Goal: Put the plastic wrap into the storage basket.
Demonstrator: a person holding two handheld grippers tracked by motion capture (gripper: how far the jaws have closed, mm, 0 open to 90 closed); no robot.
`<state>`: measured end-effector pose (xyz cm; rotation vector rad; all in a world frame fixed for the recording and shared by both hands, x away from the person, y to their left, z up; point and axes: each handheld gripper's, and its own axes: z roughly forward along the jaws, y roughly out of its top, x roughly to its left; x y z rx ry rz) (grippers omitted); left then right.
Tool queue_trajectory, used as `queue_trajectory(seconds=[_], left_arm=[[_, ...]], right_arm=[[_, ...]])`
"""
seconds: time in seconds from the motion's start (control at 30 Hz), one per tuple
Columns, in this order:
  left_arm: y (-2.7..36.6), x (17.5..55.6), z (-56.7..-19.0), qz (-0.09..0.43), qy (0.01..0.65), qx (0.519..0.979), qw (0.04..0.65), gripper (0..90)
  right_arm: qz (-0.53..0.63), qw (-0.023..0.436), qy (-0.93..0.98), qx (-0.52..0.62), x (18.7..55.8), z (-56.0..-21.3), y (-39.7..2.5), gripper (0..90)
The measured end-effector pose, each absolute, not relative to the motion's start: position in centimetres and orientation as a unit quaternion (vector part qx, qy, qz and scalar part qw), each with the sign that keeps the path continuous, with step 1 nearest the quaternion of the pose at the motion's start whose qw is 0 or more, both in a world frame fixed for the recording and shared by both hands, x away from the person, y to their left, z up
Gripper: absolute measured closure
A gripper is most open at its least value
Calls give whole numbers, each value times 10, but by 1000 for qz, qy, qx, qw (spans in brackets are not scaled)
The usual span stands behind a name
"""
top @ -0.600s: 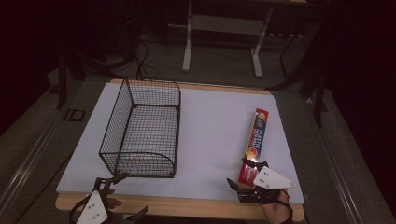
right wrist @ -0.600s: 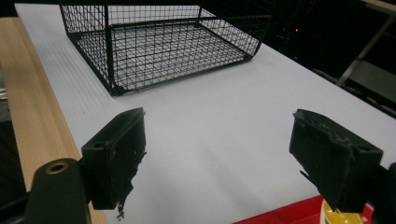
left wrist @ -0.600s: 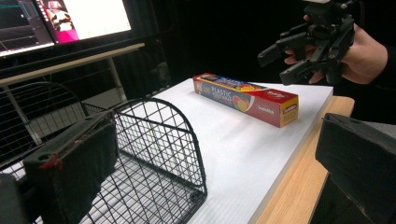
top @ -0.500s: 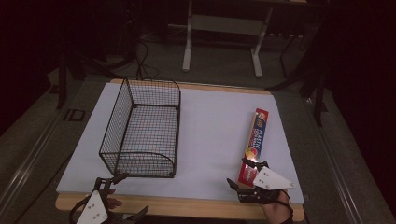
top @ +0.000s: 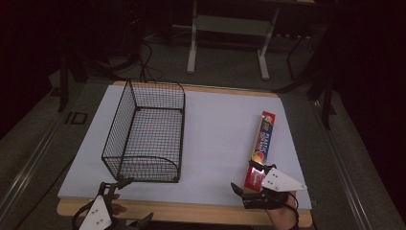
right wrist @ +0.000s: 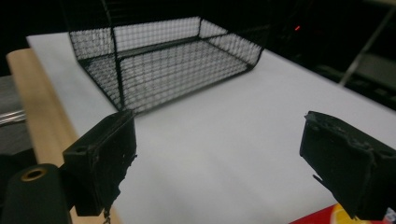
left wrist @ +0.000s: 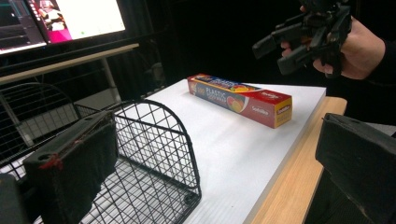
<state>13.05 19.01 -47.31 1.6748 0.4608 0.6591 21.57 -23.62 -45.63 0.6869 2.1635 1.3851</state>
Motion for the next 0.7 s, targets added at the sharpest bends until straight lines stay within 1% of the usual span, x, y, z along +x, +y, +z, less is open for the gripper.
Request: queue_trajectory(seconds=[0.1,0.13,0.2,0.23,0.37,0.43,0.5,0.67,0.7], left_arm=[[190,130,-473,286,197,723,598,0],[190,130,-473,286,197,723,598,0],[189,130,-473,285,195,724,597,0],[189,130,-473,284,195,724,598,0],[188,128,-473,286,189,726,596,0],[187,128,-473,287,188,727,595,0],[187,128,-474,284,187,728,595,0],[187,128,-475,280,188,728,596,0],[186,128,-475,280,188,729,595,0]], right_arm=[[498,251,795,239,216,-454,-236,118],[493,249,799,235,218,-454,-236,148],[488,229,810,233,221,-455,-234,164],[480,235,813,229,222,-456,-233,177],[459,249,822,227,227,-458,-227,180],[457,255,817,241,232,-458,-226,175],[458,267,811,249,234,-458,-227,144],[462,272,799,273,241,-450,-229,108],[462,287,794,272,243,-449,-229,104]])
